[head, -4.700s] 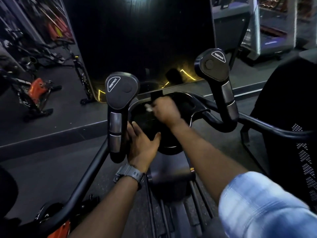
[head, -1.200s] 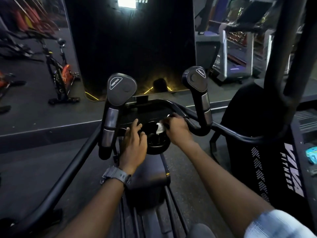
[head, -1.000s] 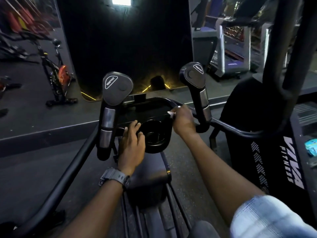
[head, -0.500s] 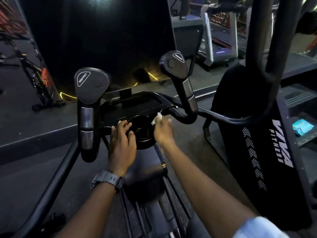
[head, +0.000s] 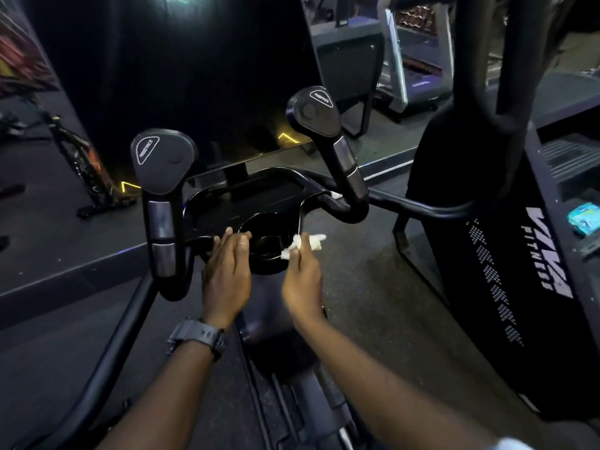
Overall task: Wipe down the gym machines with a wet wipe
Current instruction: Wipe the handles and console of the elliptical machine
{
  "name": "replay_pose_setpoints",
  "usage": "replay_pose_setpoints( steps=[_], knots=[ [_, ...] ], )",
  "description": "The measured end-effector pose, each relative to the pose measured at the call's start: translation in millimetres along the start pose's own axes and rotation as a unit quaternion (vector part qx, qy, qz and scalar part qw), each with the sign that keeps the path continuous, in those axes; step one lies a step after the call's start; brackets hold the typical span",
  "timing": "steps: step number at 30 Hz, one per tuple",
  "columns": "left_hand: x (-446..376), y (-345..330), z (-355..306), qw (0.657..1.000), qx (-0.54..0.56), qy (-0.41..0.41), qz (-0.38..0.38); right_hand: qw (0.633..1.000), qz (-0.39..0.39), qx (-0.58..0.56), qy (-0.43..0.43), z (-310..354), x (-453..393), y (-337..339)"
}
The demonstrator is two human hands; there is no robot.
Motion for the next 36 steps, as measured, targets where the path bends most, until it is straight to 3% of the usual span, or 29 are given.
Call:
replay_pose_setpoints(
  steps=[4,10,14,18,20,25,29,33,36],
  knots=[
    [7.2,1.5,2.9,1.0,0.006,-0.028,-0.006,0.998,0.025,-0.006,0.061,-8.9,26.9,-9.8],
    [16.0,10.6,4.8,0.998,0.024,-0.036,-0.047,0.948,0.025,0.16,0.273,1.9,-13.2,-9.1],
    [21.3,14.8,9.0,0.995,0.05,-0.035,-0.074,0.802,0.018,0.334,0.495,-23.3,2.0,-11.3],
    [26.6,19.8,12.4,0.992,0.083,-0.023,-0.091,0.629,0.008,0.469,0.62,-16.2,-6.7,-16.4],
    [29.6,20.7,14.8,0.99,0.093,-0.022,-0.101,0.582,0.015,0.502,0.639,-6.8,-1.3,-31.6],
    [33.7,13.7,18.4,0.99,0.108,0.012,-0.095,0.598,0.009,0.53,0.601,21.9,16.2,-70.3],
    [28.3,8.7,15.4,0.992,0.094,0.03,-0.082,0.584,0.022,0.537,0.609,11.0,13.6,-41.4],
    [29.0,1.6,12.6,0.99,0.117,0.054,-0.055,0.702,-0.011,0.457,0.546,20.4,-8.1,14.5],
    [29.7,0.9,12.8,0.99,0.121,0.062,-0.046,0.741,0.03,0.451,0.497,39.0,1.9,6.7]
  ],
)
Point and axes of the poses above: each hand's wrist, its own x-axis away from the middle knuckle, its own y-axis out of the back of the hand, z = x × y, the point moved 5 cm from there along -x, towards the middle knuckle, and after that the axes turned 13 degrees about -y, right-handed, at the moved point
